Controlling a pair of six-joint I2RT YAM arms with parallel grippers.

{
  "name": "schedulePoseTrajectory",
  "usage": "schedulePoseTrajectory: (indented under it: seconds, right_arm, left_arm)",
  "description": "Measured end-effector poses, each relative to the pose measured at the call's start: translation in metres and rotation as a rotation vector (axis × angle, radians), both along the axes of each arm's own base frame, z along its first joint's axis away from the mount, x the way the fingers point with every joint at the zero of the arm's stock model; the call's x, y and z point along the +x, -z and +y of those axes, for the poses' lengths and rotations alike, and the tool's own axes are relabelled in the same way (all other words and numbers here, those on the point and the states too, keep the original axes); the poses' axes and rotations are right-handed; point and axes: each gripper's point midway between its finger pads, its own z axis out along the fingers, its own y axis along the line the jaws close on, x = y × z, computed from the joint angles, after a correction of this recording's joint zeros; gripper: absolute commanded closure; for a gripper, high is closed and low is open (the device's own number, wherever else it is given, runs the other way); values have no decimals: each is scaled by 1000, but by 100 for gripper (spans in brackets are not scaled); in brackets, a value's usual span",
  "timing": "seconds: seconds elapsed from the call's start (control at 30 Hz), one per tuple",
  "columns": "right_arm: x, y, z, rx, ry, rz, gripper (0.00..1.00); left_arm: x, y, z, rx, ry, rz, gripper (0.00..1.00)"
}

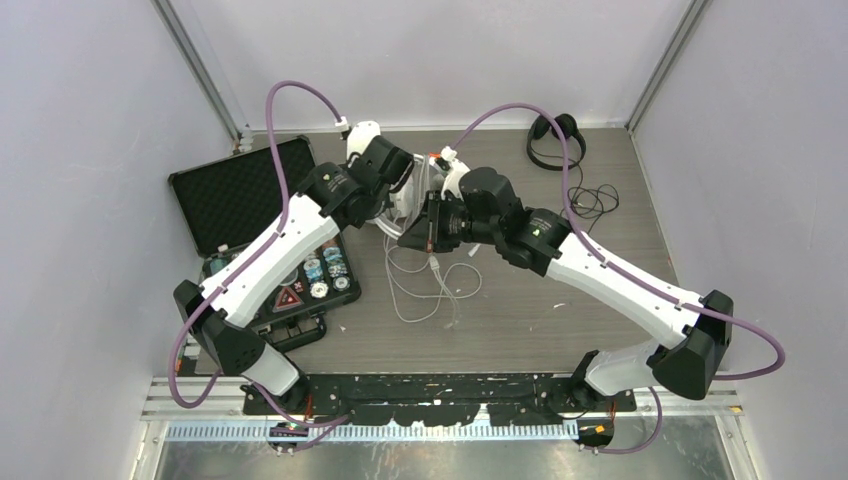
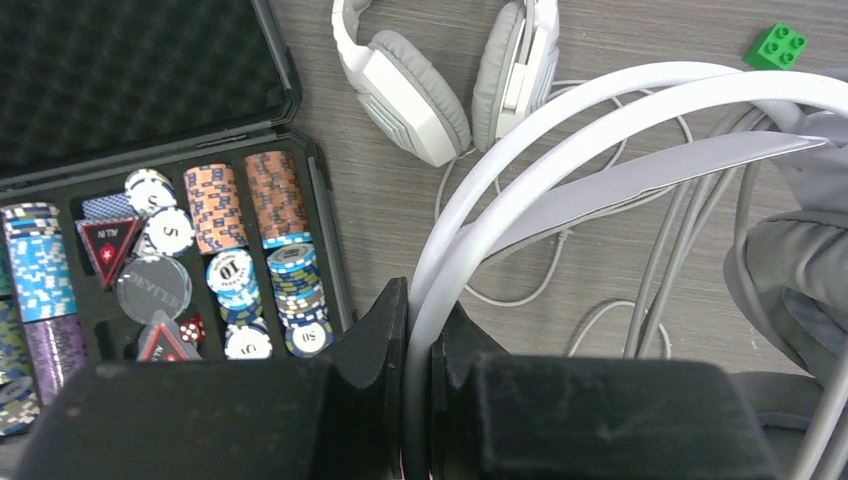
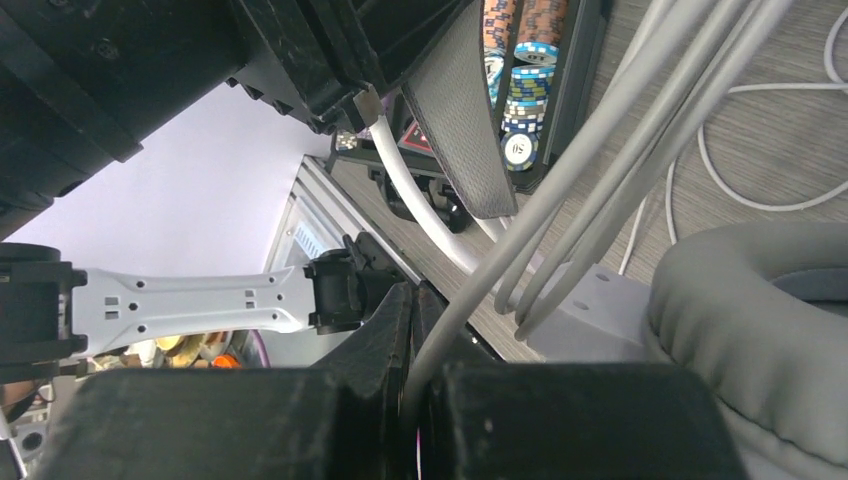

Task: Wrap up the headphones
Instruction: Wrap the headphones cable around the headphones.

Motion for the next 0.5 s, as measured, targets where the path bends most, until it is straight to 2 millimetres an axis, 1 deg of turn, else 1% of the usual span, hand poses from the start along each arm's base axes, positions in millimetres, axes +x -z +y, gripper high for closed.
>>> schedulePoseTrajectory:
  seconds: [0.1,0.3,0.5]
  right_arm:
    - [0,2,1,-15,14,-18,91]
    - [7,4,-2,-50,52,-73,80]
    - [11,3,-8,-66,72,-114,79]
  left_arm:
    - [-1,-1,-3,-34,-23,-4,100]
    - [1,-10,-6,-85,-54,-31,100]
    - [2,-12,-6,-100,-66,-37,100]
